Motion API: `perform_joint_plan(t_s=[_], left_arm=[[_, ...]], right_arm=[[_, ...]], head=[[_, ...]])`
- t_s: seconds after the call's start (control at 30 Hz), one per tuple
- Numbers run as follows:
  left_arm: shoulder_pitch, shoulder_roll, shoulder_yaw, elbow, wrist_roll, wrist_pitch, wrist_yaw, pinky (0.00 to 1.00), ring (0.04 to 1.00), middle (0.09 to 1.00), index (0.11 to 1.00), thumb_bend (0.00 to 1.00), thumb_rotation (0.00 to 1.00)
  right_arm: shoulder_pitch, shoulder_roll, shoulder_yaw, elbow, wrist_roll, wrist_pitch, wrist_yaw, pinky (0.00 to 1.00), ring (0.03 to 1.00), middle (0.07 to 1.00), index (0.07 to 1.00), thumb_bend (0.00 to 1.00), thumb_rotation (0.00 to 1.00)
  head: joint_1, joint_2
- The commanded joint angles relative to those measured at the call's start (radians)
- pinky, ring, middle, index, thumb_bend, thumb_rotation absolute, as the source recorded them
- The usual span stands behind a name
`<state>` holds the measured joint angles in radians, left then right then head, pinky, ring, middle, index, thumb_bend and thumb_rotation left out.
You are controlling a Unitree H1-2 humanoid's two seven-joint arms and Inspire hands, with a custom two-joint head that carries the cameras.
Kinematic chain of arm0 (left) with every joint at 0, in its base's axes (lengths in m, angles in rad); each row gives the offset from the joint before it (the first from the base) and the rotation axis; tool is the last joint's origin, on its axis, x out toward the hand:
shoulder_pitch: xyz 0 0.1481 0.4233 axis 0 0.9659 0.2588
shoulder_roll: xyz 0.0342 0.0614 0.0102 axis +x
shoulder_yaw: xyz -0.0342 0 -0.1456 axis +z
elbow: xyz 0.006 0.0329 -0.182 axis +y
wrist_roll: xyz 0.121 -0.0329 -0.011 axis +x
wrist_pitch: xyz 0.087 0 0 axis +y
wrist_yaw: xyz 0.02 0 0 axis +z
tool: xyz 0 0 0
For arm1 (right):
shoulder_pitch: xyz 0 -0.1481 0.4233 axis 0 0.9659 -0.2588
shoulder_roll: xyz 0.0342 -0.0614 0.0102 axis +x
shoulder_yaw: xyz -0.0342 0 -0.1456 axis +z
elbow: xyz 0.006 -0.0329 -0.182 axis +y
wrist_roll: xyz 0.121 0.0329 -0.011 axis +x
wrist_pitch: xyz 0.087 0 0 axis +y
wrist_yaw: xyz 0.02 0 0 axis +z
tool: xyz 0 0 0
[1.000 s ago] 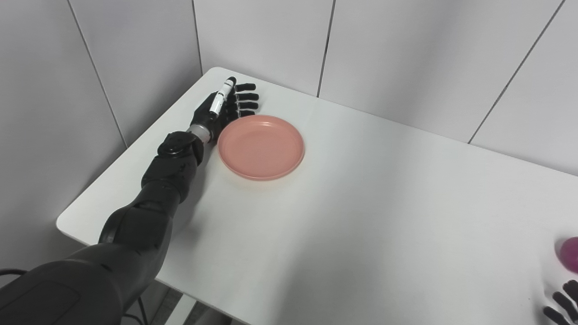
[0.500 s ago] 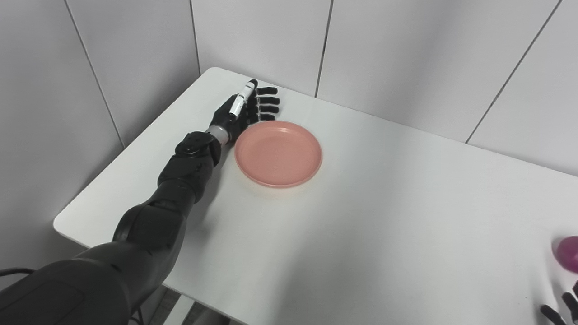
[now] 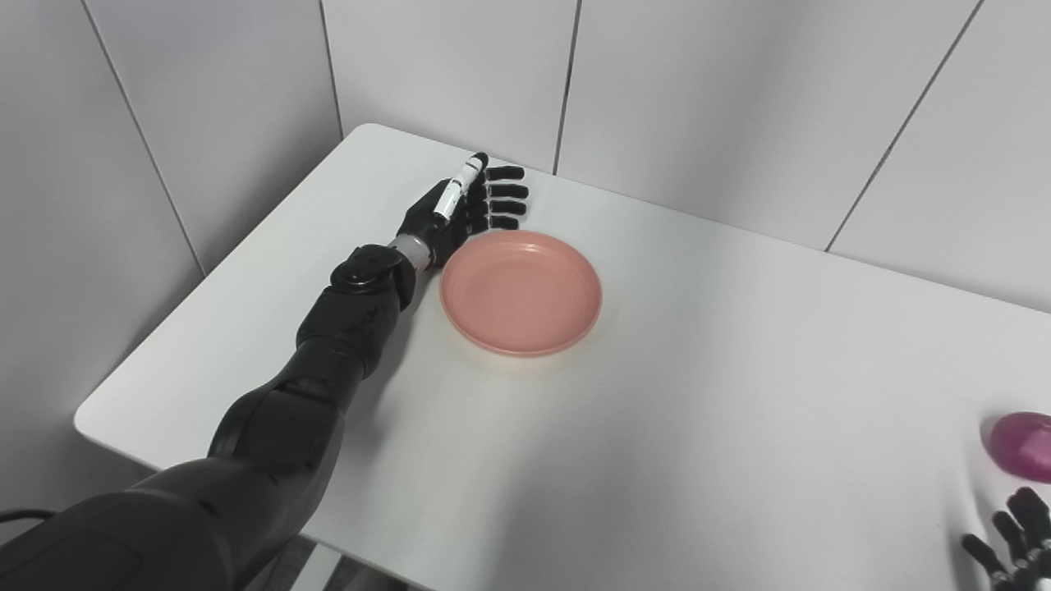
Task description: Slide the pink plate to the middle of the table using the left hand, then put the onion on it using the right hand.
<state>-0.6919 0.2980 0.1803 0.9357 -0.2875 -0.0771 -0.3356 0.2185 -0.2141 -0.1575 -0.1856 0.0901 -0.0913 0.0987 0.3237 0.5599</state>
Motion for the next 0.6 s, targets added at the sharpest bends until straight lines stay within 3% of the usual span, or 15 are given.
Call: perform_joint_plan(t_s=[0.0,0.2,0.57], left_arm=[[-0.046,-0.004,-0.006,-0.027,-0.001,-0.002,-0.017,0.63,0.663,0.673,0.661,0.33,1.0],[-0.05,-0.022,-0.011,-0.024,0.003,0.003,-0.019,0.62,0.664,0.678,0.665,0.32,1.0],[-0.053,-0.058,-0.012,-0.018,-0.002,0.002,-0.036,0.61,0.66,0.677,0.667,0.32,1.0]], right_arm=[[-0.014,-0.024,0.008,0.004,0.0,-0.042,0.022,1.0,0.997,0.997,0.996,0.39,1.0],[-0.016,-0.018,0.004,0.028,0.024,-0.078,0.026,1.0,1.0,1.0,1.0,0.24,1.0],[-0.008,0.006,0.011,0.012,0.013,-0.091,0.011,1.0,1.0,1.0,1.0,0.1,1.0]], head=[[-0.005,0.003],[-0.026,0.009],[-0.076,0.023]])
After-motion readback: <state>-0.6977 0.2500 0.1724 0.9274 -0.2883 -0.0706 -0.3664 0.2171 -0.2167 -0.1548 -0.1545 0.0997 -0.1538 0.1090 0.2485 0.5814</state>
